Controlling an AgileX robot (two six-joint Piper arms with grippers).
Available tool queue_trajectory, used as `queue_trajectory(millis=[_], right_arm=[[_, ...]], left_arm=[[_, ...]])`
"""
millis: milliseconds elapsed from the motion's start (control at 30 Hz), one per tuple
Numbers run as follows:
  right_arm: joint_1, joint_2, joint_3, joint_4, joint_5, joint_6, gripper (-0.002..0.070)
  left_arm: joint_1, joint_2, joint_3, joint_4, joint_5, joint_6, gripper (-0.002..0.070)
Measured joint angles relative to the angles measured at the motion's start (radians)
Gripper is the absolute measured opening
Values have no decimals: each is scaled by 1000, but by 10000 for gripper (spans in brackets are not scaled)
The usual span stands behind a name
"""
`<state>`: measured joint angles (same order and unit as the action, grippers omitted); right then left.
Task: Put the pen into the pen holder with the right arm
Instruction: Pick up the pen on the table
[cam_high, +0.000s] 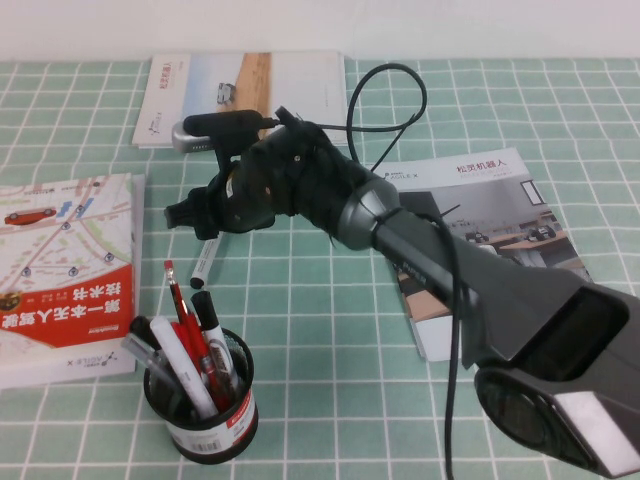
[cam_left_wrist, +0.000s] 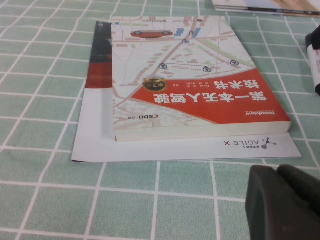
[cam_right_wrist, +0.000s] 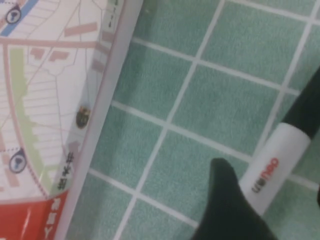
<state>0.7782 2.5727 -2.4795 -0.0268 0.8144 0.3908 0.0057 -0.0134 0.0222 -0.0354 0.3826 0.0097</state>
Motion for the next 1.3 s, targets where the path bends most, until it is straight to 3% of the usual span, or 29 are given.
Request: queue_trajectory(millis=[433, 733, 1300], right_arm=[[7, 38, -2, -22, -14, -18, 335], [7, 36, -17, -62, 107, -50, 125], [-33, -109, -17, -39, 421, -203, 122]], left_arm=[[0, 0, 0, 0, 0, 0, -4], [0, 0, 0, 0, 0, 0, -4], [0, 0, 0, 0, 0, 0, -4]])
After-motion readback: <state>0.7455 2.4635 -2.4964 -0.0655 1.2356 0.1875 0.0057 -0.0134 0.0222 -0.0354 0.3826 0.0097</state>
